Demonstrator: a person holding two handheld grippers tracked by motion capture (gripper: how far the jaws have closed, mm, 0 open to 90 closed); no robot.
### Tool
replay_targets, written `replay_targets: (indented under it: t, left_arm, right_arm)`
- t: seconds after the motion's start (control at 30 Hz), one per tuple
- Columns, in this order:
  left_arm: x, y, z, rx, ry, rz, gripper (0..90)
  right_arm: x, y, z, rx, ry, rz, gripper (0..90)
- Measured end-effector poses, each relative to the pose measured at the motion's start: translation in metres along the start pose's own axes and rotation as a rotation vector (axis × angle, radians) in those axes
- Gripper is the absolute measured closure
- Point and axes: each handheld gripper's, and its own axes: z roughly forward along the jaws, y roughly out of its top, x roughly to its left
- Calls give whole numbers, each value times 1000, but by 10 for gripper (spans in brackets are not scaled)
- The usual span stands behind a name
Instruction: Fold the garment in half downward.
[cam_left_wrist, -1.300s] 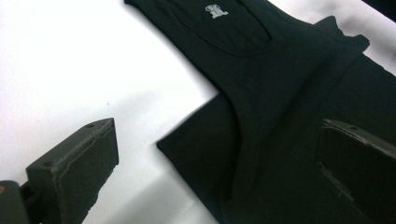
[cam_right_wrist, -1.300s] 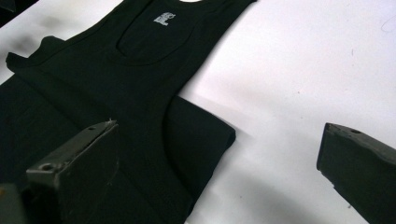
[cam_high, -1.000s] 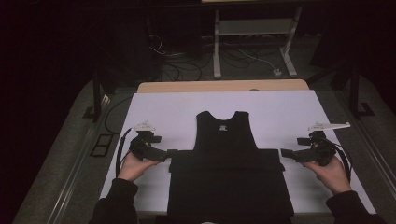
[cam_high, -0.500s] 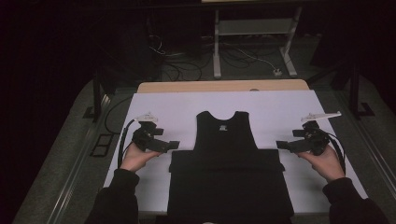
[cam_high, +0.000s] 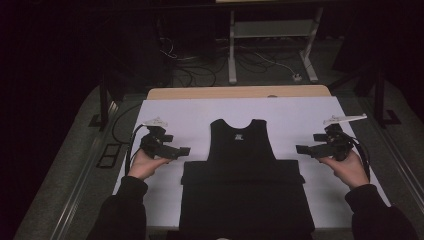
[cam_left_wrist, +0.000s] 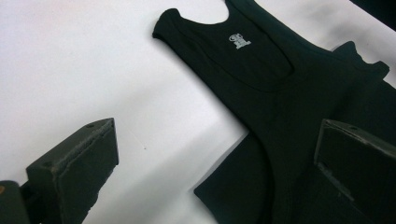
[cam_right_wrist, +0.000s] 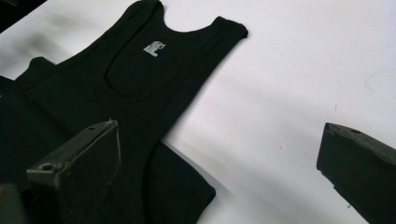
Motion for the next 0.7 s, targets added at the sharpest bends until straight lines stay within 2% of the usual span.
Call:
replay_targets:
  t: [0.53, 0.7]
  left_arm:
    - [2, 24, -3, 6, 2, 22, 0]
    - [5, 30, 0, 15, -9, 16, 0]
  right_arm:
    - [0, 21, 4, 11, 0, -18, 0]
    - [1, 30, 5, 11, -2, -24, 0]
